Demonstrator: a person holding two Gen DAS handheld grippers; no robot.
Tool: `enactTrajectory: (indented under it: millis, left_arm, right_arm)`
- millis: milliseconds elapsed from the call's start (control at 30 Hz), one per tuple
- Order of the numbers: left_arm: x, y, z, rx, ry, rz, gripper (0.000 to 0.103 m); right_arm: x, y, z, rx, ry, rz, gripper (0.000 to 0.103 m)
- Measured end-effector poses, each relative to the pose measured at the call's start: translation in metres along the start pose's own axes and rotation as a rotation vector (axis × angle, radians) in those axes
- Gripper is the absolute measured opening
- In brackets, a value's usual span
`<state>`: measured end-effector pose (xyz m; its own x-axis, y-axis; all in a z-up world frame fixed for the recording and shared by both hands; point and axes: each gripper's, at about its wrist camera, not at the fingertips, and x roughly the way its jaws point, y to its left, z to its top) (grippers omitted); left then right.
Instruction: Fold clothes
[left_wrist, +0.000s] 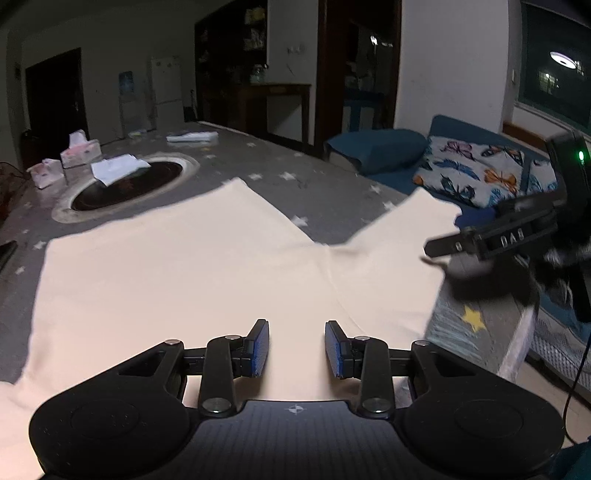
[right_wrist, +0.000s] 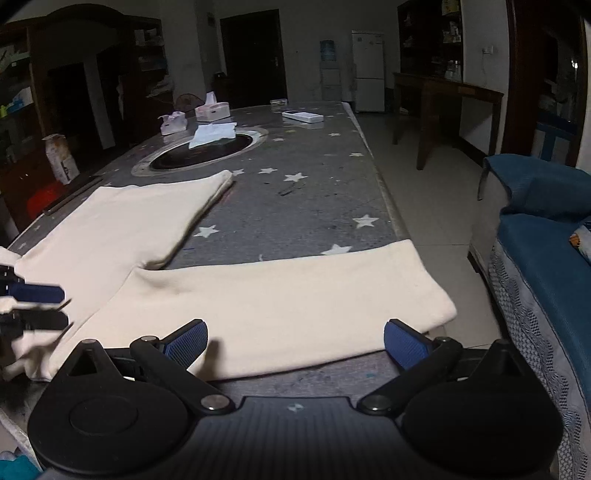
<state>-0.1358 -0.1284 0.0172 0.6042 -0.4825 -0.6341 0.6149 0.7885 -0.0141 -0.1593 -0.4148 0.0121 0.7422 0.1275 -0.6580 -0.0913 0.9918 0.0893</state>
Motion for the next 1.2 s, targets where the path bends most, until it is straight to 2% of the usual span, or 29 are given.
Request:
enactTrajectory:
  millis: [200,300,567,767,967,1200]
  left_arm:
    - [0.000,-0.002,-0.001,-0.007,0.005,0.005,0.046]
    - [-0.002,-0.002,0.000,-0.011,0.001,0.013,0.047]
    - [-0.006,-0.002,0.000,-0.019,-0.005,0.027,0.047]
    - [-0.007,-0.003,0.003,-0.019,-0.013,0.035,0.047]
    - [-0.004,-0.005,0.004,-0.018,-0.004,0.037,0.047]
    - [-0.001,-0.007,0.002,-0.018,0.009,0.043,0.048]
  right_arm:
    - [0.001,-0.001,0.001,0.011,-0.002,-0.027,0.103]
    - [0.000,-0.005,0.001,0.028,-0.007,-0.041,0.102]
    - [-0.003,-0.026,-0.001,0.098,-0.016,-0.097,0.090]
    - [-0.001,-0.046,-0.004,0.166,-0.014,-0.137,0.076]
    - [0.004,-0.062,-0.005,0.247,-0.031,-0.112,0.065]
    - [0.006,-0.075,-0.003,0.279,-0.055,-0.105,0.042]
